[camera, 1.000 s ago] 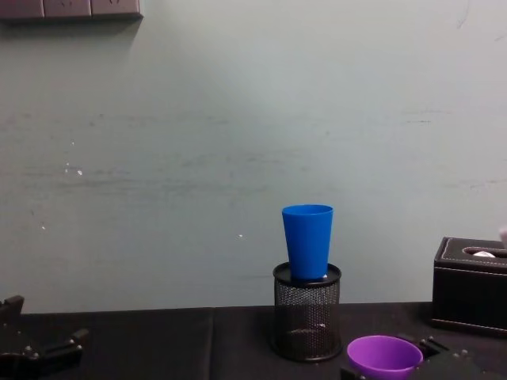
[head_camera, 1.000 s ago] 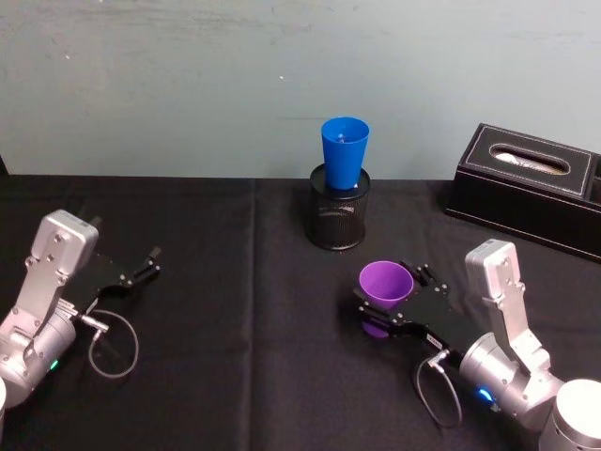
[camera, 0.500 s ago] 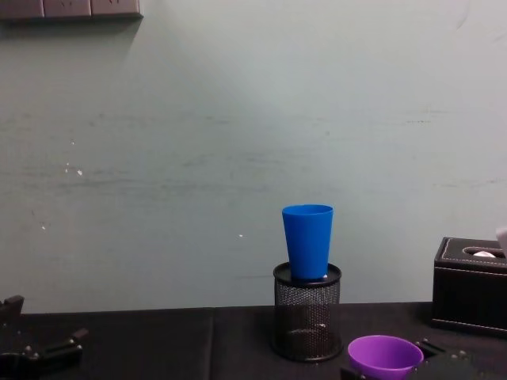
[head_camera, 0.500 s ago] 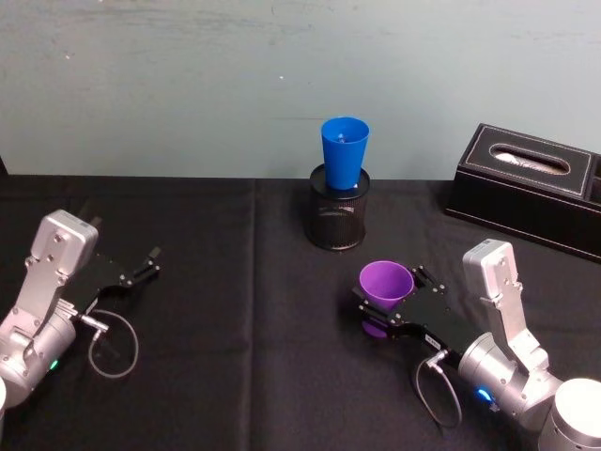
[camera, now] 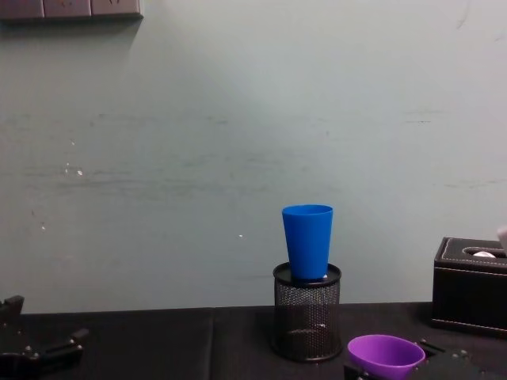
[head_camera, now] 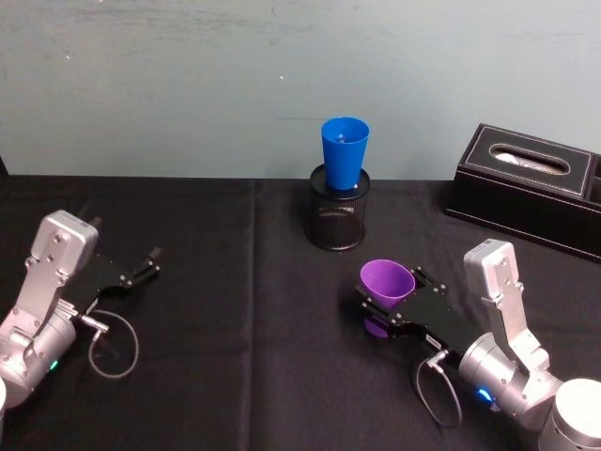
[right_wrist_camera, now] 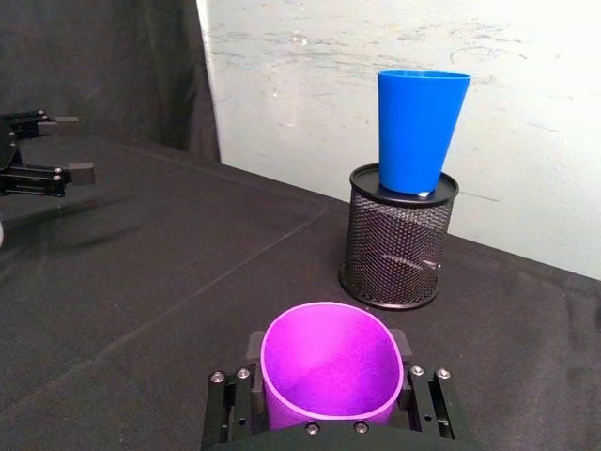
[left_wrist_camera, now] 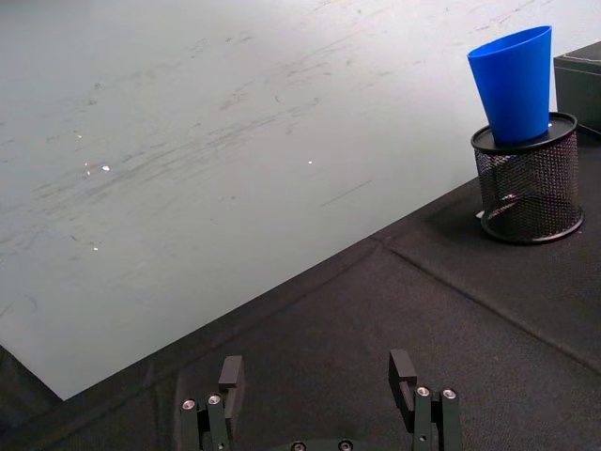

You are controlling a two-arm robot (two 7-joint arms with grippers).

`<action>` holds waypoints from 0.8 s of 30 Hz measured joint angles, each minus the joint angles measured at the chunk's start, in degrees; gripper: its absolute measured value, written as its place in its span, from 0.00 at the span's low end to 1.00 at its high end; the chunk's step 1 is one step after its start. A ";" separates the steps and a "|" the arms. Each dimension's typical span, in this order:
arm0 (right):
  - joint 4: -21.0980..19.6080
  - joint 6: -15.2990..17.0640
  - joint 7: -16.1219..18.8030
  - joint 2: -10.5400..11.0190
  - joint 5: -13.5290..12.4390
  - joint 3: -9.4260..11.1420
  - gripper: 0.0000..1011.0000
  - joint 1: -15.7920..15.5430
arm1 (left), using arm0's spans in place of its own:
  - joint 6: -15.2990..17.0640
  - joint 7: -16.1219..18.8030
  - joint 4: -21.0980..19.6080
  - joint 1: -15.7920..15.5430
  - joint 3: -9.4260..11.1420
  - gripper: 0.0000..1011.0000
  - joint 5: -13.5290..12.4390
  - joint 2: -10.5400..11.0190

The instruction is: Pick up one cup with a gripper and tap it against the other cup.

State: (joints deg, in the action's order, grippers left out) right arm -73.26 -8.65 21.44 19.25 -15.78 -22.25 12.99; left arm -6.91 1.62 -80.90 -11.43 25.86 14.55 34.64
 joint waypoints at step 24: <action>-1.25 -3.11 1.18 -0.83 0.48 2.01 0.75 -1.25 | 0.00 0.00 0.00 0.00 0.00 1.00 0.00 0.00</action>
State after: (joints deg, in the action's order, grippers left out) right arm -74.51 -11.76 22.62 18.42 -15.30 -20.24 11.74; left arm -6.91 1.62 -80.90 -11.43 25.86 14.55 34.64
